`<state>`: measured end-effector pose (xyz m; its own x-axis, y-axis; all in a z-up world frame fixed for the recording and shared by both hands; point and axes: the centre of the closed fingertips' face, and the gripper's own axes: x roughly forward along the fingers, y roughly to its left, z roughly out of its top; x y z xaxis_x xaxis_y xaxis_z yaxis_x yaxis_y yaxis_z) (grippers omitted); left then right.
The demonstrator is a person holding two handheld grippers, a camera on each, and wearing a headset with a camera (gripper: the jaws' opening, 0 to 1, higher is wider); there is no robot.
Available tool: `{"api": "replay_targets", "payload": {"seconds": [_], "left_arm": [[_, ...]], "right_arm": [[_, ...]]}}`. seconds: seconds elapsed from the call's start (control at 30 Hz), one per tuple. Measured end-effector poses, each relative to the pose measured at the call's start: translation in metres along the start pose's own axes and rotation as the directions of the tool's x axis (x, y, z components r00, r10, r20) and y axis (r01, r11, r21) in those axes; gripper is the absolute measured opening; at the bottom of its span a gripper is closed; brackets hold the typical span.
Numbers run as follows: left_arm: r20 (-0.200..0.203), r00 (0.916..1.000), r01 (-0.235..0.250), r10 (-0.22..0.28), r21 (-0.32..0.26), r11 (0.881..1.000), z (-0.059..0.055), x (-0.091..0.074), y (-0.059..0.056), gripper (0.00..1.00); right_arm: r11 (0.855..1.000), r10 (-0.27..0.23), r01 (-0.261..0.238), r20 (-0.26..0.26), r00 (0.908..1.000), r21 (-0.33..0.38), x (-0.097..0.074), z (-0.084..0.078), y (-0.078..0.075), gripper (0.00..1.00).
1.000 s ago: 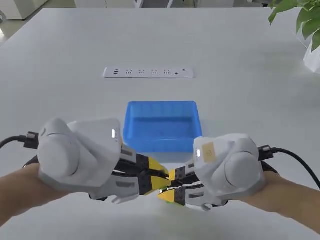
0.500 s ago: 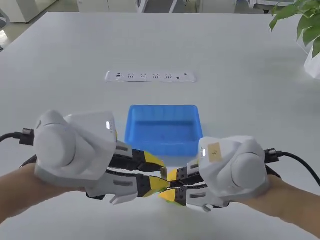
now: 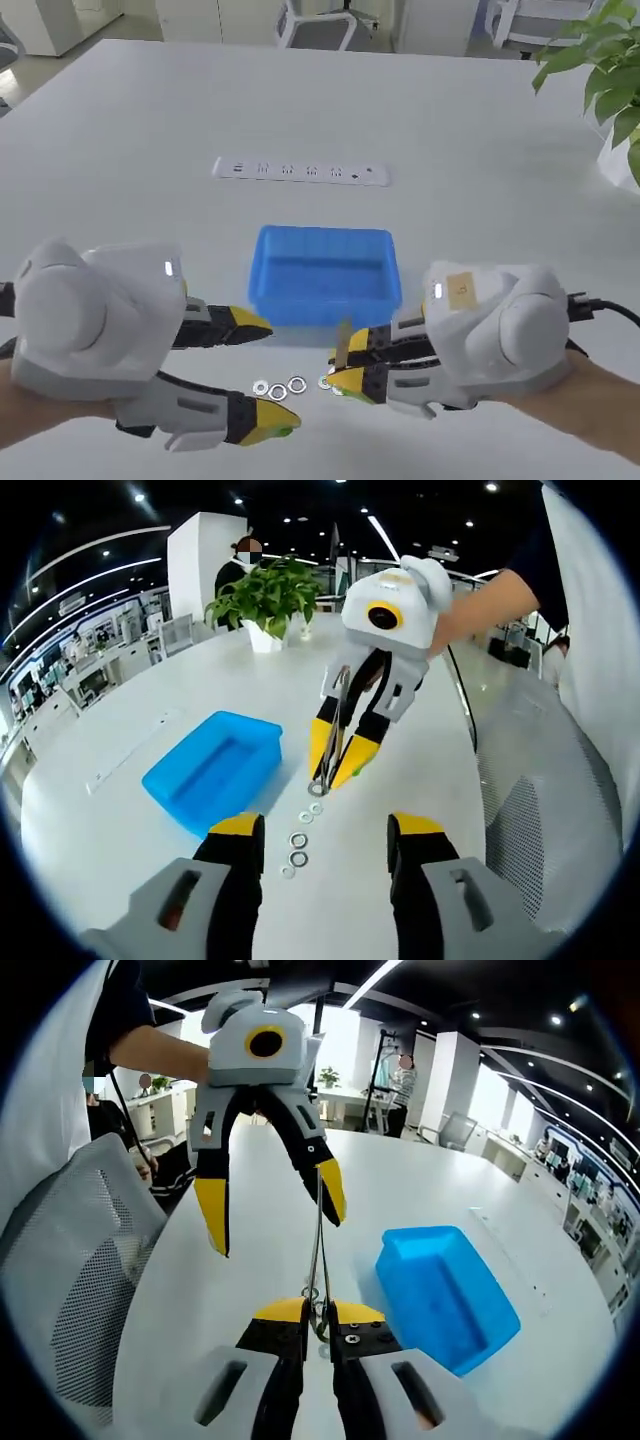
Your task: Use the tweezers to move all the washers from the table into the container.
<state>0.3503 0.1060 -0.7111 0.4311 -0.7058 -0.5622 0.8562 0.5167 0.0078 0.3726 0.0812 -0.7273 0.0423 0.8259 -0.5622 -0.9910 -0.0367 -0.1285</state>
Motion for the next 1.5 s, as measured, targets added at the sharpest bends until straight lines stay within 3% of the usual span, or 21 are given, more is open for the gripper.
{"api": "replay_targets", "payload": {"seconds": [0.23, 0.33, 0.5, 0.6, 0.87, 1.1, 1.3, 1.5], "left_arm": [[0.021, 0.9996, -0.021, 0.020, 0.005, 1.000, 0.002, -0.006, -0.002, 0.63], [0.017, 0.9982, -0.059, 0.058, 0.046, 0.997, 0.004, -0.009, 0.001, 0.72], [0.048, 0.9974, -0.055, 0.054, 0.020, 0.998, 0.007, -0.011, 0.000, 0.79], [0.046, 0.9959, -0.079, 0.078, 0.016, 0.997, 0.001, -0.011, 0.004, 0.88], [0.044, 0.9946, -0.093, 0.094, -0.026, 0.995, -0.010, -0.014, 0.010, 0.95], [0.033, 0.9915, -0.125, 0.126, -0.042, 0.991, -0.017, -0.014, 0.017, 0.99], [0.019, 0.9917, -0.126, 0.127, -0.065, 0.990, -0.020, -0.010, 0.019, 0.99], [0.004, 0.9914, -0.130, 0.131, -0.073, 0.989, -0.022, -0.008, 0.020, 0.99]], "right_arm": [[1.000, -0.019, 0.020, 0.017, 0.9997, -0.024, -0.015, 0.022, -0.012, 0.08], [0.999, -0.015, 0.015, 0.023, 0.9996, -0.039, -0.018, 0.029, -0.013, 0.08], [0.999, -0.015, 0.016, 0.031, 0.9994, -0.043, -0.021, 0.038, -0.019, 0.08], [0.997, -0.018, 0.019, 0.027, 0.9995, -0.068, -0.022, 0.044, -0.030, 0.09], [0.996, -0.060, 0.063, 0.043, 0.9973, -0.067, -0.018, 0.052, -0.076, 0.09], [0.997, -0.073, 0.074, 0.045, 0.9963, -0.034, 0.001, 0.039, -0.107, 0.08], [0.998, -0.062, 0.062, 0.016, 0.9979, 0.000, 0.027, 0.016, -0.119, 0.08], [0.999, -0.052, 0.052, -0.007, 0.9986, 0.006, 0.045, -0.002, -0.120, 0.09]]}}
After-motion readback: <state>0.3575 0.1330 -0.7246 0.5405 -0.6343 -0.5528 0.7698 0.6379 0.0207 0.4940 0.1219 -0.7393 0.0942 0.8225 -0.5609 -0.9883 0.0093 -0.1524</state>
